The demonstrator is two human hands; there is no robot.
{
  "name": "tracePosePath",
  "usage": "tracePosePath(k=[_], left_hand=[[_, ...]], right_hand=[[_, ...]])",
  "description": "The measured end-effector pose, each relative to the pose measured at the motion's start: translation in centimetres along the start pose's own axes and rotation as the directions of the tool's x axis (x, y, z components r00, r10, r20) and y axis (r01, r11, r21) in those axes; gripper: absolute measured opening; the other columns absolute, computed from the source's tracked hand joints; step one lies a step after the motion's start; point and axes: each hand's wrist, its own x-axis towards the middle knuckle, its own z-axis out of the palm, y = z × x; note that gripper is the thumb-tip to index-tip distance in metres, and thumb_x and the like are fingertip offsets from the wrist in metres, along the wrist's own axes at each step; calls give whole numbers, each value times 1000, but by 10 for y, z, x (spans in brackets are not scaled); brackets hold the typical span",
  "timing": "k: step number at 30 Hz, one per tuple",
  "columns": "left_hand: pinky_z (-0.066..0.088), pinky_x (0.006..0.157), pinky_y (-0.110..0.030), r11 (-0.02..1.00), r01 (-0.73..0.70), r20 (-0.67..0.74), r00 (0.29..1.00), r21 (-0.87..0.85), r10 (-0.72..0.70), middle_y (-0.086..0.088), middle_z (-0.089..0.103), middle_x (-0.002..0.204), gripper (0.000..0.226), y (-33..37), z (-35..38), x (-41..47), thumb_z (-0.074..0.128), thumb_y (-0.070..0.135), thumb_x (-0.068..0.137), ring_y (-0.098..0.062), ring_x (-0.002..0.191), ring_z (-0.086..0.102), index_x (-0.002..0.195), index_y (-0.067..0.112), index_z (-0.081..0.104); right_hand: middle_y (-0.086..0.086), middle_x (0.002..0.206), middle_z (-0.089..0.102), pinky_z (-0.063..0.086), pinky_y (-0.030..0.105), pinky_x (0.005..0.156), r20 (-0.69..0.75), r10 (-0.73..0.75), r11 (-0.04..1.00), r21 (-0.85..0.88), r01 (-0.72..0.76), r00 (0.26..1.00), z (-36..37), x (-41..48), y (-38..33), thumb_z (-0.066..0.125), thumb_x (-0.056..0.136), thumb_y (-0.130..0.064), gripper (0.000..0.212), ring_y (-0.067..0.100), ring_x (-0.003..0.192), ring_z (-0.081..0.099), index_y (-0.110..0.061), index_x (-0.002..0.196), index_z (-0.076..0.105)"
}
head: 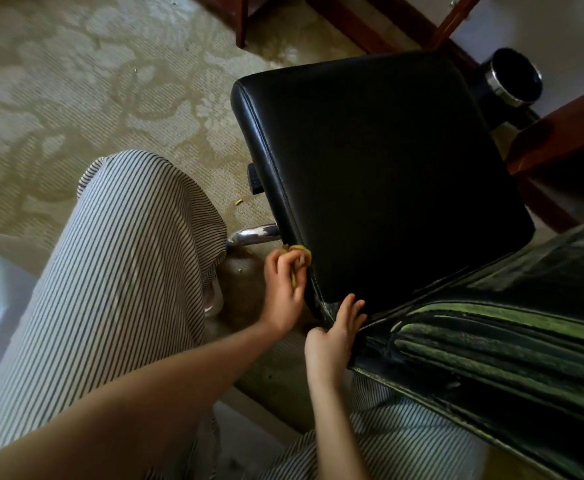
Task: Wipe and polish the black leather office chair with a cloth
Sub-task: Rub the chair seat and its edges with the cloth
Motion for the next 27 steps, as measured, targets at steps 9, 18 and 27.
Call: tracePosePath(k=[9, 18, 27], left_hand=[[30, 100, -15, 997, -35, 200, 980, 73, 20, 3, 28, 133, 31, -11, 29, -79, 49, 22, 94, -13, 125, 33, 124, 25, 42], [33, 99, -32, 965, 262, 47, 964, -22, -260, -25, 37, 128, 41, 3, 19, -50, 54, 19, 86, -31, 119, 39, 119, -4, 50], [27, 92, -3, 998, 34, 81, 996, 46, -38, -6, 38, 127, 25, 0, 17, -46, 52, 22, 92, -19, 123, 37, 116, 15, 54]], right_hand=[[0, 158, -7, -4, 40, 118, 85, -31, 994, -104, 40, 996, -9, 5, 2, 43, 88, 4, 76, 16, 143, -13, -17, 150, 5], [-1, 157, -8, -5, 38, 116, 122, -31, 998, -45, 37, 992, -13, 5, 2, 39, 81, 16, 84, 16, 143, -13, -18, 150, 7], [3, 157, -8, -7, 37, 116, 101, -67, 993, -93, 76, 993, -10, 7, 6, 44, 87, 8, 77, 19, 144, -13, -15, 150, 7]])
